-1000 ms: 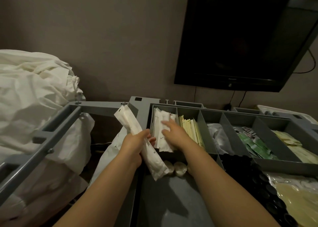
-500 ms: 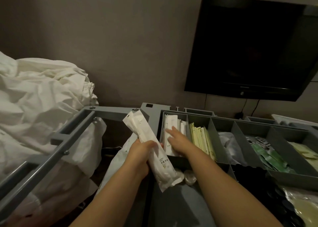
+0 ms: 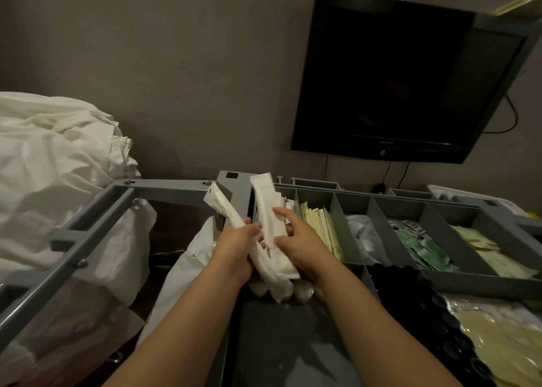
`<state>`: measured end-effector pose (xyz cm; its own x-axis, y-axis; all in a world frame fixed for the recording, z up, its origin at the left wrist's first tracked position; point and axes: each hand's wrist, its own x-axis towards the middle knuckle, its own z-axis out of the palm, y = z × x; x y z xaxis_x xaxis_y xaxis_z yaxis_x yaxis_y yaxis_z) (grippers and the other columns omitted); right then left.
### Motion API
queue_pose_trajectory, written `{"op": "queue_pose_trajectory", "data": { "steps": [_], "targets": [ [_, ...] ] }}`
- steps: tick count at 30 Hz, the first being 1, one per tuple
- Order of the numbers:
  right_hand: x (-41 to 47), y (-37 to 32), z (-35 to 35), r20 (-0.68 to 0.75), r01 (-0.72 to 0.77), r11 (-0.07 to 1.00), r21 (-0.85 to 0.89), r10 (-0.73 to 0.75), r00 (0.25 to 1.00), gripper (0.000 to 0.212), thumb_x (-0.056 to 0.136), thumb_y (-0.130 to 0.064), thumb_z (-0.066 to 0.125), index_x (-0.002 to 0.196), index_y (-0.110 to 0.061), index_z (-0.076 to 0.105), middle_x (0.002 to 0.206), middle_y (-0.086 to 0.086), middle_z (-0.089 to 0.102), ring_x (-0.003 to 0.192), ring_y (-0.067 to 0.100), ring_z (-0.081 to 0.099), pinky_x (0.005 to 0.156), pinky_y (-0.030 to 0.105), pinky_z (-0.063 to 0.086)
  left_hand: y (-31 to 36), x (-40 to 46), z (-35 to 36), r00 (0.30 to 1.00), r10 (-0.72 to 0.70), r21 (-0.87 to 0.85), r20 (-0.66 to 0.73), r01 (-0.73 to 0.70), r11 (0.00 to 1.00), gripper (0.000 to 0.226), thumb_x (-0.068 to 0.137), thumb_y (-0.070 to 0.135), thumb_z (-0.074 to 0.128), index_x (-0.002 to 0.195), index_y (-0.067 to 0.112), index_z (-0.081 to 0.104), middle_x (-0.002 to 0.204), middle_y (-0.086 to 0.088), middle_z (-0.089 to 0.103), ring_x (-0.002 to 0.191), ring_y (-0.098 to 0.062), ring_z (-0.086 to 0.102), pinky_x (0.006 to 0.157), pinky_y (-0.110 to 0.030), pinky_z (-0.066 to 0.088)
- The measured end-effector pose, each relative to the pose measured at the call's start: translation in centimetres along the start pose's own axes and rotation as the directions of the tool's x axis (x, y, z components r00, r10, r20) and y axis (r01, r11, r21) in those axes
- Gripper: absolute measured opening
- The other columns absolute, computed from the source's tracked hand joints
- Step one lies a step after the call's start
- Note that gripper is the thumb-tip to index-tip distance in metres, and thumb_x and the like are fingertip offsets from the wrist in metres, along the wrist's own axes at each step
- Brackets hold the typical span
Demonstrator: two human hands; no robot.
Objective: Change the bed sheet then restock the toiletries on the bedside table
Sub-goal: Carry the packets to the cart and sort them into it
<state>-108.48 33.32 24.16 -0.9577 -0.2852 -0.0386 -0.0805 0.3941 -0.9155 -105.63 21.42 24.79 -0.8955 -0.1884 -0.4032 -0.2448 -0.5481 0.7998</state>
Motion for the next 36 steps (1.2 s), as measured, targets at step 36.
{"op": "queue_pose_trajectory", "data": {
  "steps": [36],
  "targets": [
    [2.7, 0.1, 0.4, -0.303, -0.194, 0.935, -0.296, 0.101, 0.947, 0.044, 0.096, -0.018, 0.048, 0.139, -0.019, 0.039, 0.130, 0.009, 0.041, 0.107, 0.022, 0.052, 0.084, 0.029, 0.047, -0.8, 2.4, 3.7, 0.998, 0.015, 0.156, 0.066, -0.025, 0.987, 0.039, 0.100, 0.031, 0.043, 0.134, 0.012, 0.046, 0.117, -0.001, 0.051, 0.116, -0.019, 0.048, 0.101, -0.035, 0.039]
  ]
}}
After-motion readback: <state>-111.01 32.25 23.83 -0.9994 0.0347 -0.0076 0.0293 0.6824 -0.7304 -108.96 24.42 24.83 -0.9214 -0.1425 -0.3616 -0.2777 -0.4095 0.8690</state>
